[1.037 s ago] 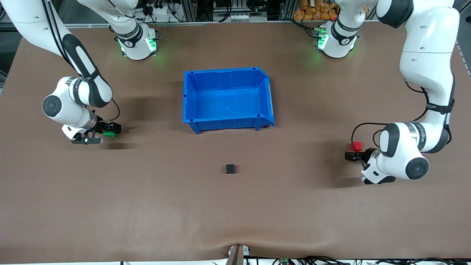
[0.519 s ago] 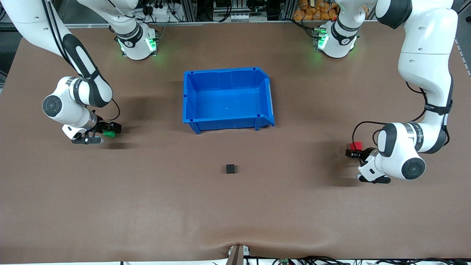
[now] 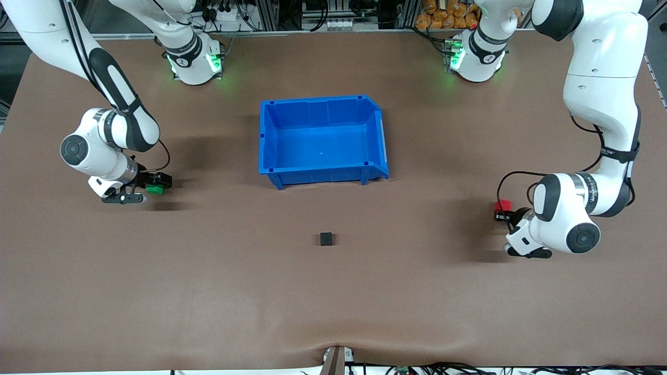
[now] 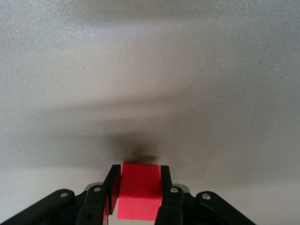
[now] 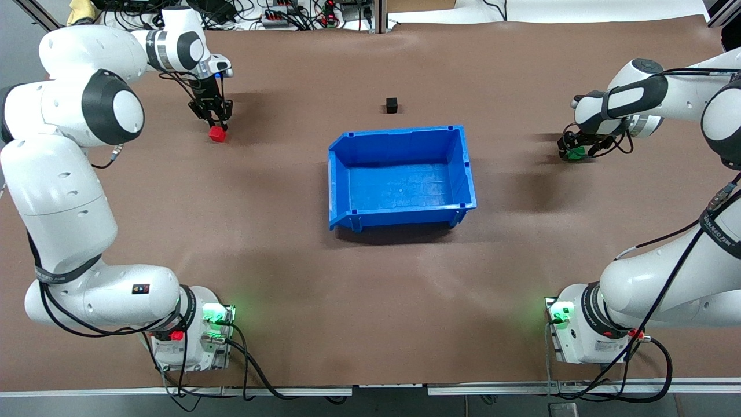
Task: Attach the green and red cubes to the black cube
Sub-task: 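Lower and close the right gripper on the green cube while the left grasps red, then carry the green cube with the right gripper while the left gripper carries red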
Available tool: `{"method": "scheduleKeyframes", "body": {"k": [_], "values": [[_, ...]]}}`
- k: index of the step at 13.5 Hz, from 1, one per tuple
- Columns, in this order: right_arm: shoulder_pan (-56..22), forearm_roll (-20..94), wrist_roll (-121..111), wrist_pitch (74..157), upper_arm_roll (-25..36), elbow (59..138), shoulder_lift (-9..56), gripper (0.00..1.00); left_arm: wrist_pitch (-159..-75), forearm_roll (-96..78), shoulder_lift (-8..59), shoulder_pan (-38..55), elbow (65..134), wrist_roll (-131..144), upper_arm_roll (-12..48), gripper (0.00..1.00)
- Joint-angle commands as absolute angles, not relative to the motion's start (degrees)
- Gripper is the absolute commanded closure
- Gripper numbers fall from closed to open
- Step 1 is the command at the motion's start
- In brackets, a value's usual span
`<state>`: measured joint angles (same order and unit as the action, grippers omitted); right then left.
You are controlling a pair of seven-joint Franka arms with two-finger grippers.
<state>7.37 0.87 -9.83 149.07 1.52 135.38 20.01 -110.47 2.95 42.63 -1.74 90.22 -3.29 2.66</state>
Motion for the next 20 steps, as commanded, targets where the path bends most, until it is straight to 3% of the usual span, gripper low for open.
{"method": "scheduleKeyframes", "body": {"k": [1, 2, 12, 20], "values": [[8.79, 0.97, -10.81, 149.33, 0.62, 136.32, 19.25, 0.86, -111.09, 3.52, 42.36, -2.11, 90.70, -4.13, 2.72, 0.90], [8.79, 0.97, -10.72, 149.33, 0.62, 136.32, 19.16, 1.00, -111.09, 3.17, 42.36, -2.11, 90.62, -4.04, 2.81, 0.97], [7.91, 0.97, -11.33, 145.83, 0.18, 134.05, 16.88, 1.00, -110.92, -5.44, 42.80, -1.23, 81.67, 2.45, 2.72, 1.00], [-5.17, 0.97, -26.79, 143.96, 0.18, 121.65, 17.75, 1.00, -115.93, -14.12, 45.78, 1.23, 75.16, 17.92, 3.69, 1.00]]}}
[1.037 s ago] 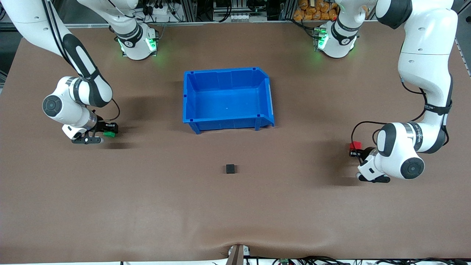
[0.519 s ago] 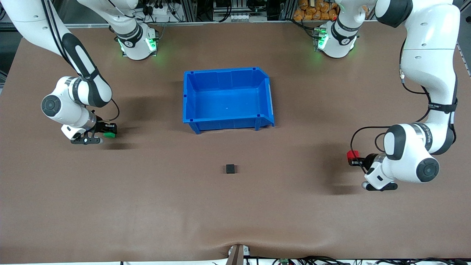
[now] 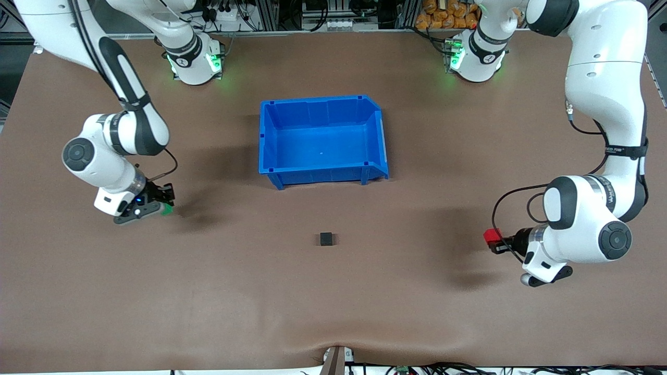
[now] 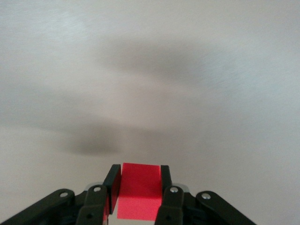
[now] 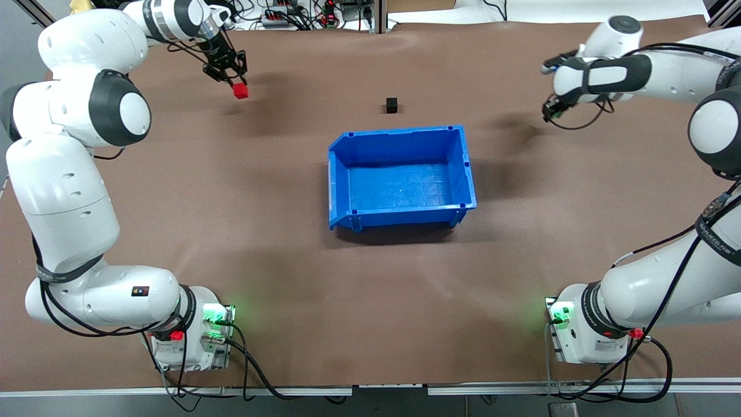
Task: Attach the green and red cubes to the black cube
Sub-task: 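Carry the green cube with the right gripper while the left gripper carries red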
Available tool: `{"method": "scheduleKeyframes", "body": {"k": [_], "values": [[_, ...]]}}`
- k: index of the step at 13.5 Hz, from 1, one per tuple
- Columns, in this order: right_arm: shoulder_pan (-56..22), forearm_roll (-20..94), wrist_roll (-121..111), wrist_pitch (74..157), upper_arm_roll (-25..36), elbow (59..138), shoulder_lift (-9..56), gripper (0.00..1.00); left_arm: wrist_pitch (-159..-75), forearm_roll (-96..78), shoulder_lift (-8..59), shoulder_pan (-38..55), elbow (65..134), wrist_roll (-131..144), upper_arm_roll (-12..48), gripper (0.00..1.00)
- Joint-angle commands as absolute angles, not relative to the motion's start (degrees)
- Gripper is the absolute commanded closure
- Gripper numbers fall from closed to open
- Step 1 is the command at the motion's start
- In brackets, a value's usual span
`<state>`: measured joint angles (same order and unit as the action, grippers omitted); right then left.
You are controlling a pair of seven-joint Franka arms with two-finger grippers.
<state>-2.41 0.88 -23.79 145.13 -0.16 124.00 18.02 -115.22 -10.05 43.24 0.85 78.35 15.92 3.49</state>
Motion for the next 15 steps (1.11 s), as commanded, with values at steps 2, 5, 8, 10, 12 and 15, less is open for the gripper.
{"method": "scheduleKeyframes", "body": {"k": [2, 5, 8, 10, 12, 15], "values": [[-7.55, 0.97, -30.91, 143.96, 0.18, 118.49, 18.01, 1.00, -116.02, -15.64, 45.97, 2.71, 73.66, 20.99, 3.43, 1.00], [-9.83, 1.05, -41.44, 143.96, 0.09, 114.97, 18.81, 1.00, -116.54, -16.00, 46.41, 3.69, 72.34, 32.03, 2.64, 1.00], [-12.12, 1.23, -48.49, 143.96, 0.09, 111.63, 21.61, 1.00, -117.77, -16.17, 46.14, 4.92, 72.33, 54.07, 3.51, 1.00], [-13.70, 1.23, -54.29, 143.88, 0.09, 110.22, 22.50, 1.00, -119.44, -16.43, 46.40, 6.67, 72.33, 63.06, 4.92, 1.00], [-15.98, 1.67, -60.71, 143.88, 0.09, 108.73, 23.37, 1.00, -122.51, -22.21, 46.93, 7.81, 72.51, 71.25, 5.54, 1.00], [-18.62, 1.67, -64.49, 142.65, 0.00, 104.26, 26.62, 1.00, -126.46, -26.97, 48.42, 10.27, 72.42, 78.20, 5.71, 1.00]]}}
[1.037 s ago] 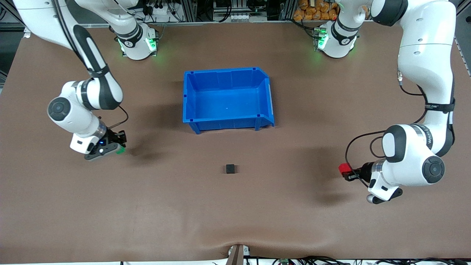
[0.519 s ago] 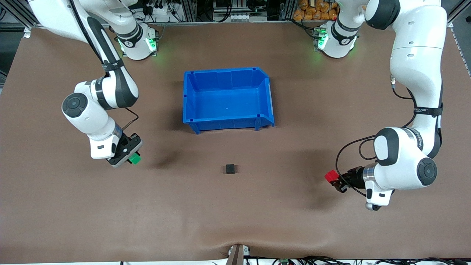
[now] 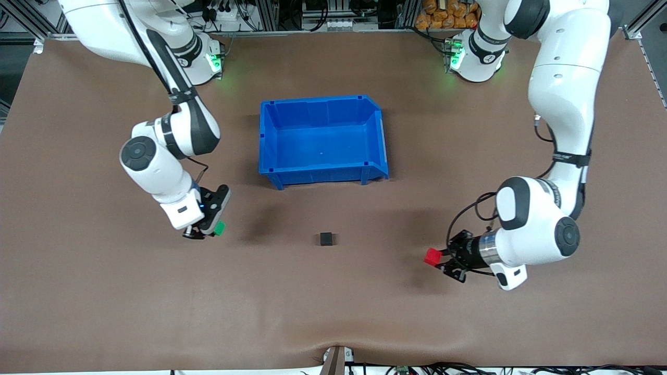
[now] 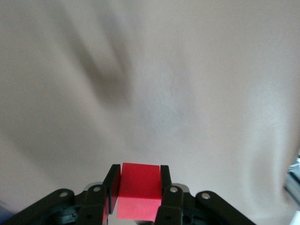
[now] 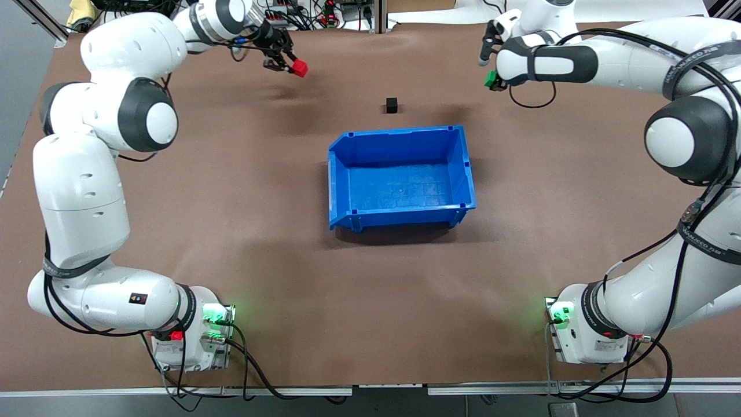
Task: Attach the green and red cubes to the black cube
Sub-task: 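Carry the green cube with the right gripper while the left gripper carries red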
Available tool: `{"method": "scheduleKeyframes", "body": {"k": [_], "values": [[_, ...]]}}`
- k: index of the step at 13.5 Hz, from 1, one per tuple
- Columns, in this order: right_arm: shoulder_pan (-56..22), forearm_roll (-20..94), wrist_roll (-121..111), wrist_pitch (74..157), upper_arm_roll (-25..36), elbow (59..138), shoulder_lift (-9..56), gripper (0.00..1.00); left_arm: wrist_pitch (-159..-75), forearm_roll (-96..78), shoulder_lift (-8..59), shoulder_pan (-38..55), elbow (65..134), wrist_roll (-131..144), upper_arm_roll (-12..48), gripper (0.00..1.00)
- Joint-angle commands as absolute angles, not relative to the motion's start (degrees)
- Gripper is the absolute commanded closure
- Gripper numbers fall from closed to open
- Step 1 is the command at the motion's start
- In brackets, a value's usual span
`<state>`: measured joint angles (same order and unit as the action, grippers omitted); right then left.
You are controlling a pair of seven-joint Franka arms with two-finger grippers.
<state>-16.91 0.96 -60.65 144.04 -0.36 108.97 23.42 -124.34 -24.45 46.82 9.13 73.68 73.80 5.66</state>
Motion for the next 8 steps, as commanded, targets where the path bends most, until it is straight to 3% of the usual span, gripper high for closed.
{"method": "scheduleKeyframes", "body": {"k": [1, 4, 8], "values": [[-19.42, 1.76, -66.43, 142.56, -0.09, 102.32, 28.20, 1.00, -128.39, -28.03, 48.78, 11.50, 72.42, 81.35, 5.71, 1.00], [-19.69, 2.37, -67.32, 141.77, -1.93, 98.01, 32.07, 1.00, -134.54, -28.12, 50.97, 16.95, 72.60, 88.22, 5.45, 1.00], [-19.95, 9.13, -67.24, 134.92, -3.16, 89.13, 38.48, 1.00, -137.28, -28.13, 53.43, 19.24, 72.77, 89.38, 5.54, 1.00]]}}
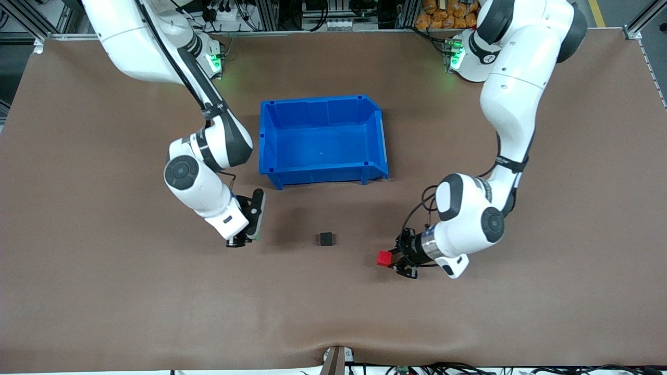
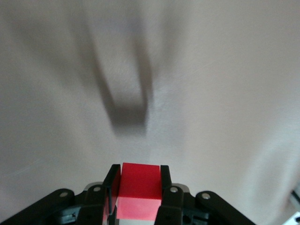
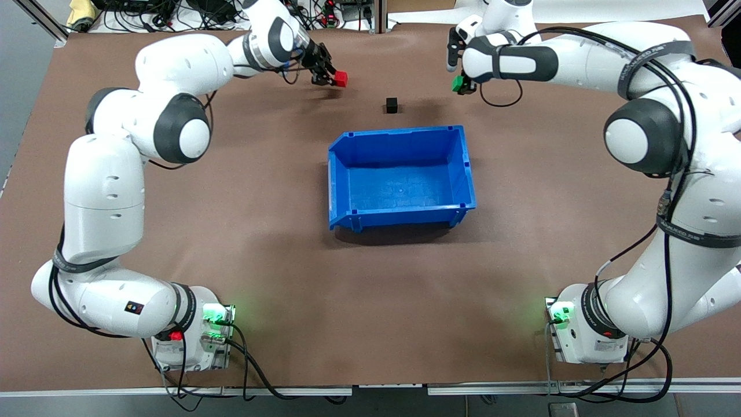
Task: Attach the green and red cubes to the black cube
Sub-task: 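Carry the green cube with the right gripper while the left gripper carries red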
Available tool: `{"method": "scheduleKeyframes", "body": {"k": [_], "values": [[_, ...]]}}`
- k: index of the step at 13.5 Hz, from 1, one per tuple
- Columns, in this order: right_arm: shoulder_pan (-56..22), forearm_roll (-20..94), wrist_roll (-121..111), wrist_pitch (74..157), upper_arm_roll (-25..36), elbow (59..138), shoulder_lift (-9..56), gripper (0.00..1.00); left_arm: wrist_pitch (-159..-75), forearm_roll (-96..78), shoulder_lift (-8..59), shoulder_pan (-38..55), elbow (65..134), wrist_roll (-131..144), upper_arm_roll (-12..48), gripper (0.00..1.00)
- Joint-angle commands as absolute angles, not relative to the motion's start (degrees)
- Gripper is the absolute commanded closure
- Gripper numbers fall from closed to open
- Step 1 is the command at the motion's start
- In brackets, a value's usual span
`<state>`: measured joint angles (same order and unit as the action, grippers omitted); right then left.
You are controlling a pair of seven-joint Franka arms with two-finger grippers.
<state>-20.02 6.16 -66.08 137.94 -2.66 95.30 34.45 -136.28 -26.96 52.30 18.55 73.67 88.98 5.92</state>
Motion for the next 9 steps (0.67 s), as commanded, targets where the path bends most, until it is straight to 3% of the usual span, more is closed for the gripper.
{"method": "scheduleKeyframes", "body": {"k": [1, 9], "values": [[-19.95, 10.10, -67.15, 134.83, -3.16, 88.95, 38.93, 1.00, -138.33, -28.39, 53.96, 19.34, 72.69, 89.73, 5.71, 1.00], [-23.99, 13.10, -63.81, 134.74, -3.34, 80.25, 46.85, 1.00, -146.77, -29.97, 56.43, 25.04, 72.86, 99.49, 5.36, 1.00]]}}
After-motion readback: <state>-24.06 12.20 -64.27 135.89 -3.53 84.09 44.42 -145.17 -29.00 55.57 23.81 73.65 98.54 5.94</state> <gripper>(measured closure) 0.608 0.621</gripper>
